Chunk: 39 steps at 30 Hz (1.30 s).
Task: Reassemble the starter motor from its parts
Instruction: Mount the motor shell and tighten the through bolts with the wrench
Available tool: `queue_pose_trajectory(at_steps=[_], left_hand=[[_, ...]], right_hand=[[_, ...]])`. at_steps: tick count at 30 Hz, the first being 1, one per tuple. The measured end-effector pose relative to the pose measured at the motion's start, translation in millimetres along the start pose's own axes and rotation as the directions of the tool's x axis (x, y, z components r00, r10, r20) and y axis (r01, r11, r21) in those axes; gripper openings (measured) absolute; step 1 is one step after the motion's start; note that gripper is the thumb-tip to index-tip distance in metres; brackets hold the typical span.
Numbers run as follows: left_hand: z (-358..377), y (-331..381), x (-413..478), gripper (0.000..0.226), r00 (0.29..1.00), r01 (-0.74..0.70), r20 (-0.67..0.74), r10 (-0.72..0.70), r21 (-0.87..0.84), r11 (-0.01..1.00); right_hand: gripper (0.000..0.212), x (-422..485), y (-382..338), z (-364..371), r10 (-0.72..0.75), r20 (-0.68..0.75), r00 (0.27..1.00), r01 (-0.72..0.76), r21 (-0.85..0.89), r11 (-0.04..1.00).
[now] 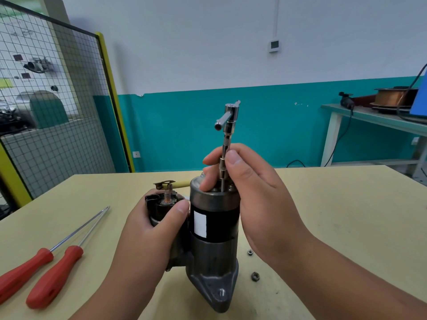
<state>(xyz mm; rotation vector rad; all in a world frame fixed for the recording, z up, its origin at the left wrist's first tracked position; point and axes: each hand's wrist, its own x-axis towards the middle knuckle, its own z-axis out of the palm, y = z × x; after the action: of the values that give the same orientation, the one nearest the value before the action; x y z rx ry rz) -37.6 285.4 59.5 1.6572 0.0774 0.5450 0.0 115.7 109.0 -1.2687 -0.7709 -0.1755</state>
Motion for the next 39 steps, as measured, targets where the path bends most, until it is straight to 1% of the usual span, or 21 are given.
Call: queue_pose_trajectory(at_steps=[7,12,14,17,20,22,24,27,32,35,39], left_hand=[[0.1,1.6,-0.6,0.047,1.0,-0.004,0.012,0.004,0.004,1.0],[0.6,3.0,-0.8,0.046,1.0,0.011,0.015,-0.011,-0.009,1.0],[0.0,0.5,0.3,0.047,1.0,-0.001,0.012,0.001,0.02,1.0],[0.0,-0.1,1.0,0.046,1.0,0.017,0.007,-0.017,0.003,1.0],[0.5,1.0,1.1,0.044,1.0,0.026,0.007,-0.026,-0.012,1.0],[0.3,0.6,1.4,0.044,1.0,0.016,0.007,-0.016,0.012,1.0],[0.4,0.5,0.5,0.044,1.0,0.01,0.003,-0.01,0.016,1.0],[0.9,1.3,-0.3,0.045,1.0,0.021,0.006,-0.021,-0.024,0.999],[0.2,-0.8,1.2,0.048,1.0,-0.013,-0.004,0.013,0.022,1.0],[-0.3,-0.8,0.9,0.046,1.0,-0.006,-0.003,0.006,0.001,1.0],[0.0,-1.1,0.9,0.043,1.0,0.006,0.004,-0.006,-0.024,1.0]], right_hand=[[0.021,-0.2,-1.8,2.3,-0.012,-0.018,1.0,0.011,-0.067,0.998],[0.016,0.5,-2.7,3.2,-0.024,-0.019,1.0,0.023,-0.057,0.998],[0.018,0.2,-2.3,2.4,-0.02,-0.017,1.0,0.019,-0.054,0.998],[0.022,-0.5,-2.7,1.8,-0.004,-0.008,1.0,0.004,-0.062,0.998],[0.028,-0.8,-3.1,0.8,0.014,0.0,1.0,-0.013,-0.029,0.999],[0.03,-0.4,-2.4,0.0,0.022,-0.005,1.0,-0.022,-0.012,1.0],[0.03,-0.7,-1.5,-0.1,0.022,-0.007,1.0,-0.022,-0.006,1.0],[0.025,-0.3,-1.6,1.6,0.012,-0.012,1.0,-0.013,-0.025,1.0],[0.02,-0.1,-1.2,2.6,-0.005,-0.014,1.0,0.004,-0.035,0.999],[0.021,-0.6,-1.6,1.8,0.0,-0.007,1.0,-0.001,-0.04,0.999],[0.028,-0.6,-1.4,0.3,0.025,-0.003,1.0,-0.025,0.009,1.0]])
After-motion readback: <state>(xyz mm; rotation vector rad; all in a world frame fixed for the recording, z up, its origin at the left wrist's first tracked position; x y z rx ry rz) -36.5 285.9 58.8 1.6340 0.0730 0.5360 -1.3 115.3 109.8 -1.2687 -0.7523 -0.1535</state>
